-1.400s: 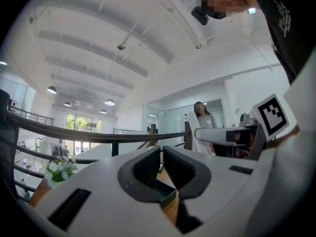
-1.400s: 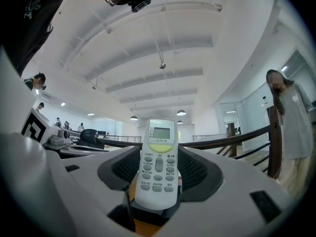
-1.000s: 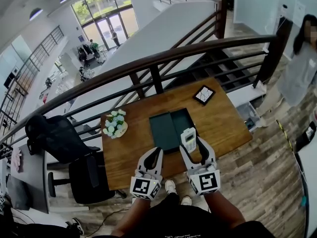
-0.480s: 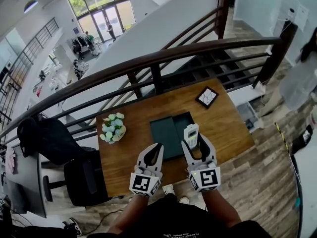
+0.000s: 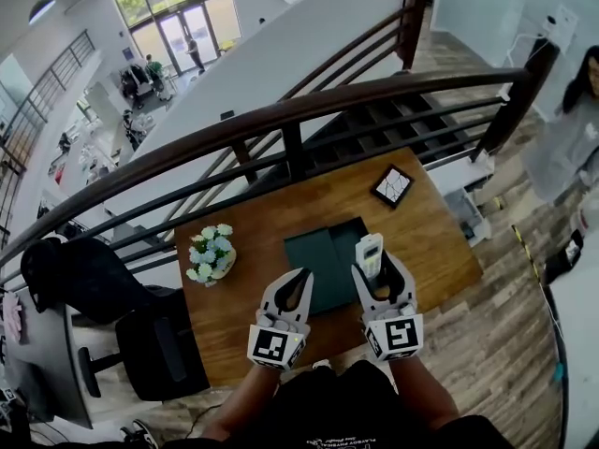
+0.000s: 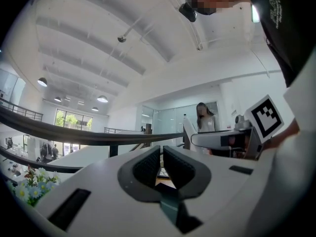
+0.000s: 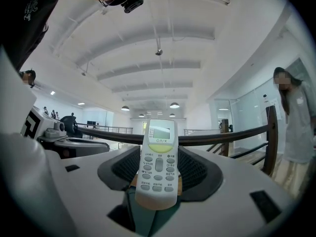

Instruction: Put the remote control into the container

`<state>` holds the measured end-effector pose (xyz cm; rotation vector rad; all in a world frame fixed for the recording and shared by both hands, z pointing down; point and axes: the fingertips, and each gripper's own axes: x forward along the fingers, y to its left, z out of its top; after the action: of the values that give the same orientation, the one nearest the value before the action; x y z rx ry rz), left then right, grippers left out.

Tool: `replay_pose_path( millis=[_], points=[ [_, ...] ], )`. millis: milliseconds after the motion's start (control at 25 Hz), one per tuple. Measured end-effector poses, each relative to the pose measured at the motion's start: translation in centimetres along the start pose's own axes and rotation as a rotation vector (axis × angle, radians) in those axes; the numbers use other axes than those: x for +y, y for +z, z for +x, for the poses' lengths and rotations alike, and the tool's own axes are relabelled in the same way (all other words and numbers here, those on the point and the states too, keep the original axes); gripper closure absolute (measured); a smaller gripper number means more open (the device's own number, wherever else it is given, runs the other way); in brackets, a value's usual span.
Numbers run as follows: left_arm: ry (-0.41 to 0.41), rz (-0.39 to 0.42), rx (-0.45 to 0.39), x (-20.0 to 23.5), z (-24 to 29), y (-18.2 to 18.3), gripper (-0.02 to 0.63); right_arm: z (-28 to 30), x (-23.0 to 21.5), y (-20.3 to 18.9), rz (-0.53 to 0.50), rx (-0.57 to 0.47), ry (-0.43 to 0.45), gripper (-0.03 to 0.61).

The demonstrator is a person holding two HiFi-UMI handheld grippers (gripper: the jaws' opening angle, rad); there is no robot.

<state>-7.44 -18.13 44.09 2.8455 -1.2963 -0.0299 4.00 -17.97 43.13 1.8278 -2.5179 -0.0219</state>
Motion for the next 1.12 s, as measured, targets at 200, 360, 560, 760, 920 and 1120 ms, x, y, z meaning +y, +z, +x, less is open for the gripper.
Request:
replay_pose_path(
  millis=[200, 360, 560, 760, 920, 1120],
  points=[
    [-0.002, -0.014, 0.003, 0.5, 2.4, -1.0, 0.589, 1.6, -1.8, -0.9, -0.007, 0.015, 0.0, 0.333],
    [0.017, -0.021, 0.013, 2.1, 1.7, -1.2, 0.589, 2.8, -0.4, -1.5, -0.002, 0.032, 0.023, 0.333],
    [0.056, -0.028, 0.034, 3.0, 2.8, -2.4, 0.589, 4.5, -1.3, -2.8, 0.035, 0.053, 0.043, 0.334],
    [0.093, -0.027, 0.052, 3.8, 4.1, -2.9, 0.589, 5.7, -1.9, -4.1, 0.055, 0.082, 0.06, 0.333],
    [0.103, -0.016, 0.083, 4.3, 4.7, -4.1, 0.589, 6.7, -2.3, -5.6, 0.05, 0.115, 0.092, 0.333],
    [0.118, -0.043, 0.102, 4.7, 5.5, -5.8, 0.589, 7.7, -3.3, -8.0, 0.067, 0.165, 0.081, 0.333]
  ],
)
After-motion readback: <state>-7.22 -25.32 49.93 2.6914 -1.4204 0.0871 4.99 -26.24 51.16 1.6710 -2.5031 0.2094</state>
